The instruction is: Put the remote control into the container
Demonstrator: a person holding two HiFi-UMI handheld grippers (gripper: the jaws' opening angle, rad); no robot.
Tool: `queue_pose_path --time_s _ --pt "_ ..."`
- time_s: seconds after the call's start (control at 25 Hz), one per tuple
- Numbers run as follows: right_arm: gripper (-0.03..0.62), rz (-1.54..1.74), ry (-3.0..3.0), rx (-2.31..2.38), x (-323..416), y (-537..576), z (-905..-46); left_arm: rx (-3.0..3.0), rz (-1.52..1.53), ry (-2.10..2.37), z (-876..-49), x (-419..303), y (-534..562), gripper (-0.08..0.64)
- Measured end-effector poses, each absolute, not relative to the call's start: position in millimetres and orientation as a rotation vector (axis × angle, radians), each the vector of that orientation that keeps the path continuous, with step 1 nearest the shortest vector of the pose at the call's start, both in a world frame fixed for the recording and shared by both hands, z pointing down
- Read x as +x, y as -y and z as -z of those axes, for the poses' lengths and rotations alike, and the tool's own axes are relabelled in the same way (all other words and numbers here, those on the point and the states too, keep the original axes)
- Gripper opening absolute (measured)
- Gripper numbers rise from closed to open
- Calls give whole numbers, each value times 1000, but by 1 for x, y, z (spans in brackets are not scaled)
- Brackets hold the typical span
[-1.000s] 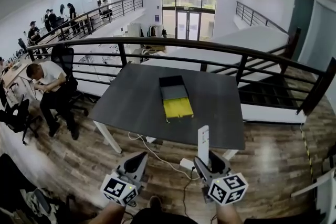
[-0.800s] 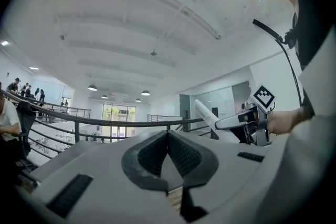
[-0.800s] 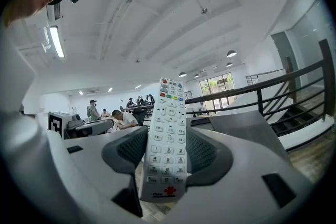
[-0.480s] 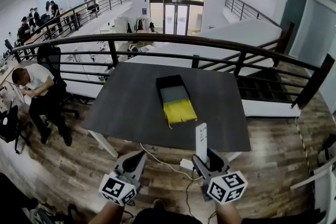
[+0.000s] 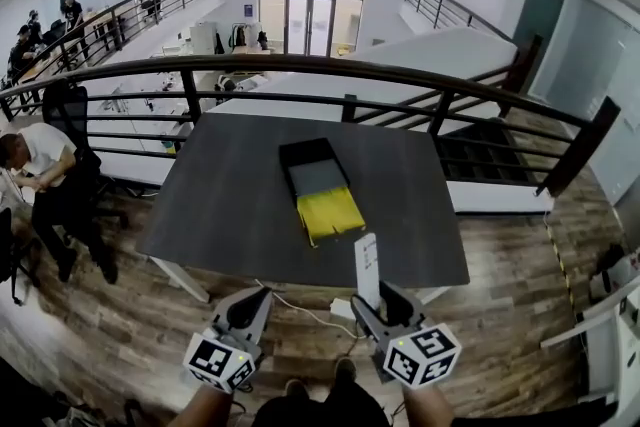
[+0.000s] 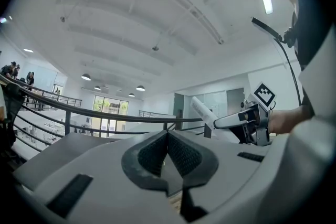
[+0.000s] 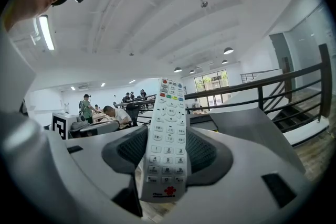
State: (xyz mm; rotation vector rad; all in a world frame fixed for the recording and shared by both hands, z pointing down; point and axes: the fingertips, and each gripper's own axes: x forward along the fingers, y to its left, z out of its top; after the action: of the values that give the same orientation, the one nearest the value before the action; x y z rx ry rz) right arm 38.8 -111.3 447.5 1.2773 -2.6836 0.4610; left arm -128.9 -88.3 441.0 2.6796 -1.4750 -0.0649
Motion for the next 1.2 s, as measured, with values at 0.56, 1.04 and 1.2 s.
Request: queue_pose_path --time_s 0.56,1.04,1.2 --pt "230 -482 2767 1185 30 228 -441 2693 23 1563 -423 -122 182 5" --pt "230 -439 2804 1145 57 335 -423 2637 48 1632 -405 -94 284 5" --pt "230 -457 2820 1126 72 359 -426 2656 26 1635 -400 -74 309 5"
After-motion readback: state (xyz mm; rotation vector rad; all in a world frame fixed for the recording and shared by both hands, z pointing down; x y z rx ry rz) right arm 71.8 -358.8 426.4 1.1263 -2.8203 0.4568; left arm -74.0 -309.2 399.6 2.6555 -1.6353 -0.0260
